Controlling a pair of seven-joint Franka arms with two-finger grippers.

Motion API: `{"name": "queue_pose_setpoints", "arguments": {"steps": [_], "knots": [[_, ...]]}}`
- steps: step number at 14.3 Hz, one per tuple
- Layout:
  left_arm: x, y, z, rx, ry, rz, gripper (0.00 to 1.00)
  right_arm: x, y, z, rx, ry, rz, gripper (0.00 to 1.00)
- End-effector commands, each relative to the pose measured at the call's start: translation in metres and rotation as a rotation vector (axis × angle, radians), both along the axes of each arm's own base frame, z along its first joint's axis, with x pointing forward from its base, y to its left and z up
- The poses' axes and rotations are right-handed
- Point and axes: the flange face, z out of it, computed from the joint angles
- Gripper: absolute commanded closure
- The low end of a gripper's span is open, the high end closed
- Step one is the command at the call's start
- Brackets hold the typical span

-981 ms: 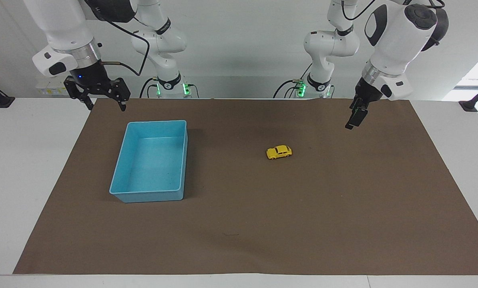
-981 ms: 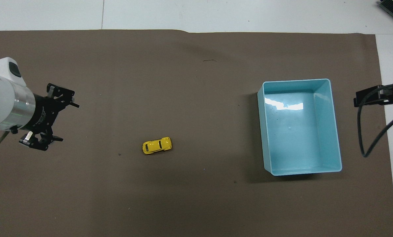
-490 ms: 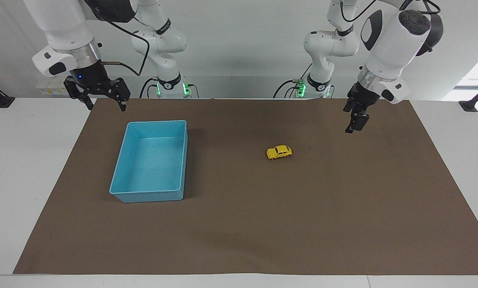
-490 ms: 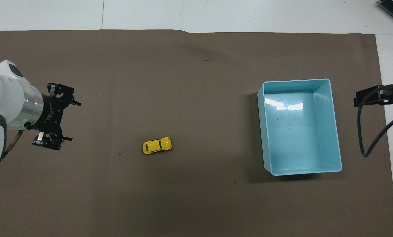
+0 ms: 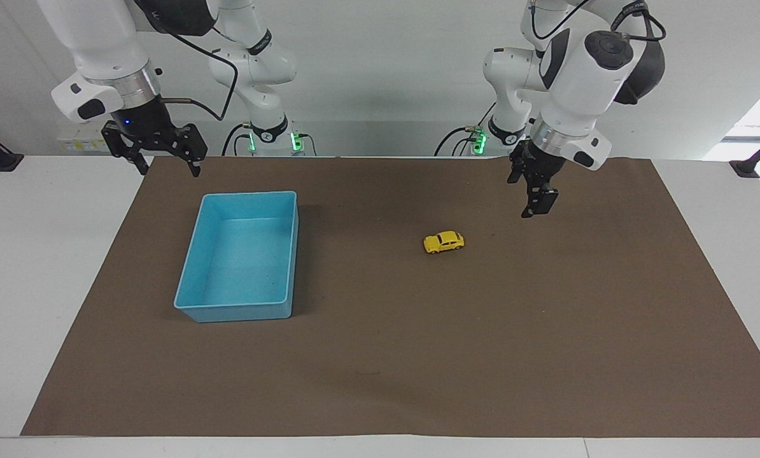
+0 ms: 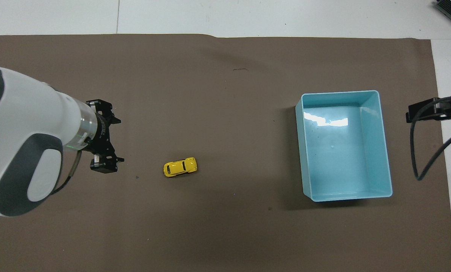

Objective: Wind up and store yellow beetle car

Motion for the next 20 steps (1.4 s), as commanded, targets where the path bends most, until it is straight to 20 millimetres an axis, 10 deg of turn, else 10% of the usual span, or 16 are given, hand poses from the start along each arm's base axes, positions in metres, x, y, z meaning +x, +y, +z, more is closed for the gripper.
{"name": "queue_pose_setpoints", "arguments": {"steps": [1,9,20], "knots": [[-0.01,-0.028,-0.03,-0.025,-0.004,0.075,0.0,-0.004,-0.003,0.0,-0.005,0.003,0.02,0.0],[-0.034,-0.087,-0.162,0.012,0.049,0.218,0.0,-0.004,-0.003,0.0,-0.005,0.003,0.02,0.0],[-0.056,-0.097,-0.215,0.004,0.02,0.244,0.0,-0.004,-0.003,0.0,-0.005,0.003,0.02,0.0]]}}
